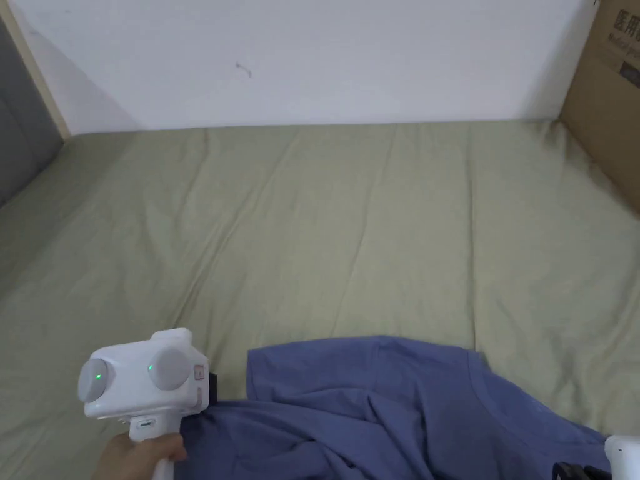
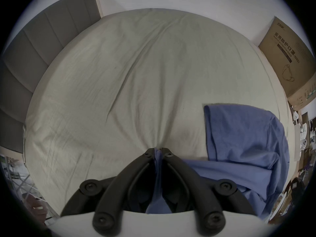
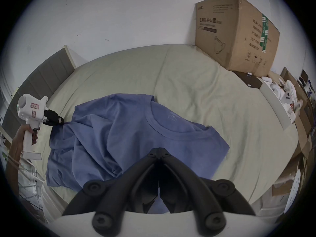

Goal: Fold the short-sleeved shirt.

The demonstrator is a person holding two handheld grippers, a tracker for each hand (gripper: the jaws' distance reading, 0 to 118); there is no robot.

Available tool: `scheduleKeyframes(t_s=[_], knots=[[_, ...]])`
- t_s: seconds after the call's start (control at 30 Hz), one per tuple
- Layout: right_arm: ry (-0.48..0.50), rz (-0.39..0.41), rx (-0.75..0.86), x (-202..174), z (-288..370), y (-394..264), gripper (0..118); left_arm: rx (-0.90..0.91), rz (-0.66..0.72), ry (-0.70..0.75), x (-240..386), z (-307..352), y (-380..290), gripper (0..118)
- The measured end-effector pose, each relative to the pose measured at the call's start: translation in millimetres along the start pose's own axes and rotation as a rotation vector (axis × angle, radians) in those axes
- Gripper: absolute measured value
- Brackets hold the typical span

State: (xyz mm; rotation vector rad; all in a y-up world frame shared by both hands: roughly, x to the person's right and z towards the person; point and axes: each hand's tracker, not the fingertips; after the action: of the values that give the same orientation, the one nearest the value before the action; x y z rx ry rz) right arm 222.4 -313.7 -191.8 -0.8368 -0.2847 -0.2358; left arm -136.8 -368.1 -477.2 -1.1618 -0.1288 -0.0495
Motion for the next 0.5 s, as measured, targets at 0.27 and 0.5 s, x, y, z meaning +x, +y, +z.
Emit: scheduleKeyframes(t_s=[0.27, 0.5], knots=[[0.330, 0.141, -0.051, -29.3, -54.7, 112.4, 0, 0.152, 0.016, -0.073, -8.1, 66.4, -3.4, 6], [0.227, 0.365, -0.244, -92.9, -183.6, 178.5, 88, 0.186, 0.023, -0.088, -15.3, 90.0, -25.3, 6]])
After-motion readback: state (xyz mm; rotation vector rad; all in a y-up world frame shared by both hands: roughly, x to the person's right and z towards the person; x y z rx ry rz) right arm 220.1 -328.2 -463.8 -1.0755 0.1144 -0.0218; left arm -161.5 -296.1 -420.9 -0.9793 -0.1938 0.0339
